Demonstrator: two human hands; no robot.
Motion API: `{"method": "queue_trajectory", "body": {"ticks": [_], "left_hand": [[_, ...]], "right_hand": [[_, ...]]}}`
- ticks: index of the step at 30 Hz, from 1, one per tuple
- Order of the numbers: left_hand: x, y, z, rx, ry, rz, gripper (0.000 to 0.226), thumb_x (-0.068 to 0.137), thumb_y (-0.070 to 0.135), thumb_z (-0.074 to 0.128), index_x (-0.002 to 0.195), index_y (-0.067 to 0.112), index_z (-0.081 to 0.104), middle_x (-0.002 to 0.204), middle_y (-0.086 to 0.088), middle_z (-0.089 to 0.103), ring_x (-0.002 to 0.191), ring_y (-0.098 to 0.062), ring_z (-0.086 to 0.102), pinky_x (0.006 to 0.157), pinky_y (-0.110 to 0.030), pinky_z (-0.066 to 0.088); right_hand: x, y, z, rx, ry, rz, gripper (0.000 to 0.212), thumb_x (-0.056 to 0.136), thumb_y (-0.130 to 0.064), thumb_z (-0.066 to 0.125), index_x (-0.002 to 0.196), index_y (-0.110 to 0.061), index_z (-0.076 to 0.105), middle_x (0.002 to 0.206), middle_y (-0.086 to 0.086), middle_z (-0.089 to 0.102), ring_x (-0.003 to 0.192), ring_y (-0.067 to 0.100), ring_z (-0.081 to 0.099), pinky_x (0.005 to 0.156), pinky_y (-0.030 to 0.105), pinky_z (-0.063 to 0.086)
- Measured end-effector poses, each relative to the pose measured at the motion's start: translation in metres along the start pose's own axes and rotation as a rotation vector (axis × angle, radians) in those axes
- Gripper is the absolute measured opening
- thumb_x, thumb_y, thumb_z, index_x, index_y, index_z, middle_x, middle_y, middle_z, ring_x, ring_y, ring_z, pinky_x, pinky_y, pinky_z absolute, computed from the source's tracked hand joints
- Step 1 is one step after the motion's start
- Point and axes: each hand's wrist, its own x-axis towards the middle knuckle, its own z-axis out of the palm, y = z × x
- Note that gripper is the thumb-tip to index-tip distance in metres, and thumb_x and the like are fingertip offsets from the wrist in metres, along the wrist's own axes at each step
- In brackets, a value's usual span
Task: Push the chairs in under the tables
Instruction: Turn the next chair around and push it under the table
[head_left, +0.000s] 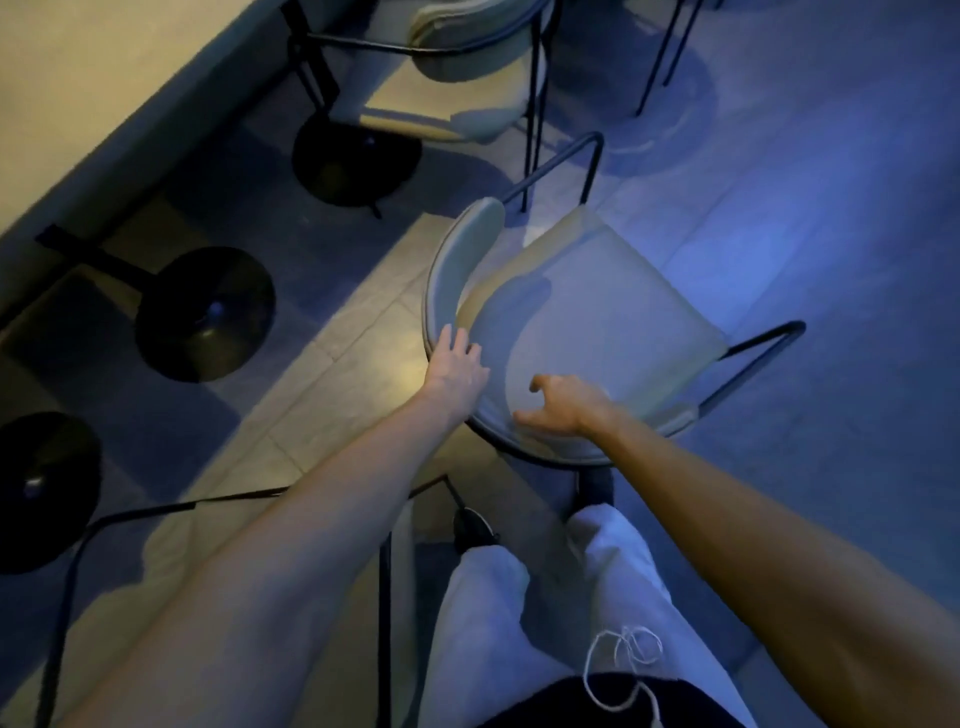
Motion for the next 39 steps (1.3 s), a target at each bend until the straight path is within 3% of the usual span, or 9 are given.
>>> {"method": "queue_trajectory", "body": {"ticks": [2, 6, 10, 12, 14, 16, 19, 30, 39], "left_hand": [[0.006, 0.003, 0.012, 0.027, 0.004, 0.045, 0.048, 0.099, 0.042, 0.049, 0.144, 0.025, 0.05, 0.149, -0.01, 0.043, 0.145, -0.04, 0.024, 0.12, -0.058, 0.009], [0.013, 0.006, 0.032, 0.008, 0.062, 0.1, 0.066, 0.083, 0.065, 0.062, 0.134, 0.023, 0.055, 0.134, -0.009, 0.055, 0.131, -0.034, 0.046, 0.118, -0.05, 0.019], [0.013, 0.0, 0.046, -0.035, 0.213, 0.136, 0.052, 0.086, 0.056, 0.065, 0.124, 0.021, 0.062, 0.121, -0.008, 0.062, 0.118, -0.032, 0.053, 0.107, -0.046, 0.029], [0.012, -0.003, 0.052, -0.041, 0.251, 0.156, 0.056, 0.083, 0.061, 0.066, 0.12, 0.019, 0.062, 0.117, -0.008, 0.064, 0.115, -0.032, 0.055, 0.106, -0.046, 0.03], [0.011, -0.005, 0.055, -0.042, 0.276, 0.17, 0.058, 0.081, 0.063, 0.066, 0.119, 0.019, 0.061, 0.116, -0.008, 0.065, 0.114, -0.033, 0.055, 0.106, -0.047, 0.03], [0.011, -0.006, 0.057, -0.055, 0.295, 0.178, 0.057, 0.082, 0.063, 0.066, 0.119, 0.02, 0.061, 0.116, -0.008, 0.067, 0.114, -0.033, 0.056, 0.106, -0.047, 0.029], [0.008, -0.008, 0.059, -0.054, 0.302, 0.193, 0.065, 0.08, 0.069, 0.065, 0.119, 0.018, 0.061, 0.115, -0.009, 0.067, 0.113, -0.033, 0.057, 0.106, -0.048, 0.03], [-0.015, -0.006, 0.078, -0.175, 0.316, 0.128, 0.057, 0.085, 0.06, 0.065, 0.118, 0.013, 0.063, 0.113, -0.008, 0.07, 0.112, -0.031, 0.059, 0.109, -0.051, 0.029], [-0.03, -0.014, 0.104, -0.327, 0.263, -0.083, 0.07, 0.082, 0.076, 0.053, 0.116, 0.016, 0.062, 0.112, -0.007, 0.07, 0.113, -0.03, 0.06, 0.106, -0.051, 0.027]], "right_hand": [[-0.009, -0.001, 0.017, 0.072, -0.006, 0.041, 0.076, 0.084, -0.07, 0.054, 0.138, -0.017, 0.052, 0.138, 0.012, 0.058, 0.124, 0.031, 0.055, 0.098, 0.04, 0.045], [-0.01, -0.002, 0.039, 0.163, -0.031, 0.09, 0.097, 0.071, -0.088, 0.047, 0.141, -0.02, 0.049, 0.137, 0.011, 0.059, 0.123, 0.03, 0.057, 0.1, 0.041, 0.047], [-0.007, 0.001, 0.044, 0.223, -0.077, 0.063, 0.101, 0.067, -0.09, 0.052, 0.141, -0.021, 0.048, 0.135, 0.01, 0.059, 0.119, 0.029, 0.058, 0.098, 0.04, 0.048], [-0.006, 0.0, 0.048, 0.096, -0.123, 0.011, 0.095, 0.069, -0.085, 0.059, 0.138, -0.02, 0.048, 0.128, 0.007, 0.061, 0.112, 0.028, 0.06, 0.094, 0.041, 0.05], [-0.004, -0.001, 0.056, -0.067, -0.102, 0.007, 0.074, 0.078, -0.07, 0.065, 0.131, -0.021, 0.05, 0.119, 0.007, 0.064, 0.104, 0.029, 0.062, 0.086, 0.041, 0.052], [-0.001, -0.005, 0.061, -0.132, -0.05, 0.015, 0.051, 0.084, -0.049, 0.064, 0.125, -0.021, 0.051, 0.114, 0.011, 0.065, 0.099, 0.032, 0.063, 0.082, 0.043, 0.054], [0.001, -0.011, 0.06, -0.169, -0.059, 0.007, 0.038, 0.086, -0.032, 0.06, 0.121, -0.02, 0.052, 0.112, 0.013, 0.064, 0.098, 0.036, 0.064, 0.08, 0.044, 0.054], [0.004, -0.024, 0.047, -0.358, -0.154, -0.061, 0.047, 0.088, -0.02, 0.059, 0.134, -0.02, 0.049, 0.122, 0.013, 0.061, 0.109, 0.034, 0.061, 0.084, 0.042, 0.051], [0.021, -0.056, 0.018, -0.566, -0.147, -0.159, 0.058, 0.094, -0.02, 0.055, 0.15, -0.026, 0.04, 0.136, 0.011, 0.055, 0.121, 0.032, 0.057, 0.094, 0.042, 0.049]]}}
